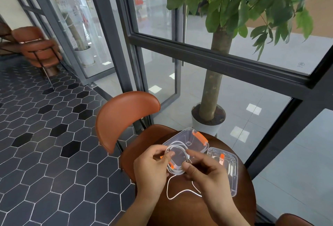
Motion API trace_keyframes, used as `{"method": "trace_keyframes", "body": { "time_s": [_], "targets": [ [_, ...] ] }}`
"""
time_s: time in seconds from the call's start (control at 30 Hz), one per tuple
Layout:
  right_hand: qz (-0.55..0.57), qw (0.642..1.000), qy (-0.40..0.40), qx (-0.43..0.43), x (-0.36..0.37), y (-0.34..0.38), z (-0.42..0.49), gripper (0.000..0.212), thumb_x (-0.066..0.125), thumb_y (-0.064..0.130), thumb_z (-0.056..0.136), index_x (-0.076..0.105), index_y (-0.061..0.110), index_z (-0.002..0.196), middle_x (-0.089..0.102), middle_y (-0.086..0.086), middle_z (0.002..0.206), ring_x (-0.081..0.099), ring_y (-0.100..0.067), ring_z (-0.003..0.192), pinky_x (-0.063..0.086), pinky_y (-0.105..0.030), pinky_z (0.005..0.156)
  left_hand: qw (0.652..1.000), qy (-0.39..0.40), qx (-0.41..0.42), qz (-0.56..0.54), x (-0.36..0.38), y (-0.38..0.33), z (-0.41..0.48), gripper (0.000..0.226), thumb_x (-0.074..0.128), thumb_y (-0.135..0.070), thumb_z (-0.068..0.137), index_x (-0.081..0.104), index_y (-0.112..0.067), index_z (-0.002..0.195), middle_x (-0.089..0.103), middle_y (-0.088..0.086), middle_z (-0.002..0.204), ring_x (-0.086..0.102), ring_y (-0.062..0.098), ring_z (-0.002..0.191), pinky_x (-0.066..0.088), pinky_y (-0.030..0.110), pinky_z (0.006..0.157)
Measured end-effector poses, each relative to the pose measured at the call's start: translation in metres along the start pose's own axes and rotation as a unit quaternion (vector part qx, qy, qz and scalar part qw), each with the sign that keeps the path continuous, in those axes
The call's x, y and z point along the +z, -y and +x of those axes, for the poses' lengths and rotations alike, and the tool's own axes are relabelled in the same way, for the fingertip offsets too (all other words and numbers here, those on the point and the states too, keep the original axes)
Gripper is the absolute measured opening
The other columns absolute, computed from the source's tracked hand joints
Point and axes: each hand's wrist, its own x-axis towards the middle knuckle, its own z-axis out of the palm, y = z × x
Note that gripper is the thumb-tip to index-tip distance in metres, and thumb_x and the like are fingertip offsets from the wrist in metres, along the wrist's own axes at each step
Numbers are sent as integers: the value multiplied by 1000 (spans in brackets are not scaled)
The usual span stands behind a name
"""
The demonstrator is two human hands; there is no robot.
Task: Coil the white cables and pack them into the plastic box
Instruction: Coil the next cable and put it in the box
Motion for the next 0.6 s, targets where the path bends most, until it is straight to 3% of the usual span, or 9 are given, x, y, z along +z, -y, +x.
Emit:
{"method": "trace_keyframes", "body": {
  "time_s": [0.1,0.2,0.27,0.43,0.53,0.6],
  "targets": [
    [-7,1000,-4,-10,-1,-5,1,28,77,-5,79,81,22,87,75,-11,77,74,-25,69,61,-27,62,999,-9,34,38,0,4,3,18,82,-19,80,69,-29,74,71,-10,68,68,11,62,60,38,52],
    [-8,1000,-2,-5,-2,-8,0,27,77,-6,80,80,21,84,76,-12,78,75,-26,71,61,-27,63,988,-8,104,110,1,8,3,18,76,-20,85,60,-24,78,65,-10,69,64,11,63,55,19,59],
    [-17,1000,-2,-3,-3,-9,-1,25,77,-4,81,79,21,84,76,-11,78,75,-25,72,62,-28,64,979,-3,146,145,0,8,2,17,69,-20,91,57,-25,81,61,-10,72,60,12,66,47,15,61],
    [18,999,-40,26,-8,-15,5,15,77,0,82,76,14,82,73,-8,72,70,-22,64,57,-26,59,997,69,15,29,7,13,1,17,63,-18,95,62,-27,81,67,-1,72,61,21,61,50,33,57],
    [25,998,-56,31,-7,-21,5,16,75,0,84,76,16,84,74,-11,76,72,-27,68,59,-29,60,997,49,47,42,9,9,0,16,65,-16,94,65,-27,82,67,-8,73,62,13,65,50,27,60],
    [35,996,-72,36,-7,-24,3,13,74,1,87,75,14,86,75,-16,82,74,-37,78,62,-39,67,997,72,-14,-9,7,2,1,15,66,-15,93,70,-25,82,69,-4,71,59,13,53,46,26,51]
  ]
}}
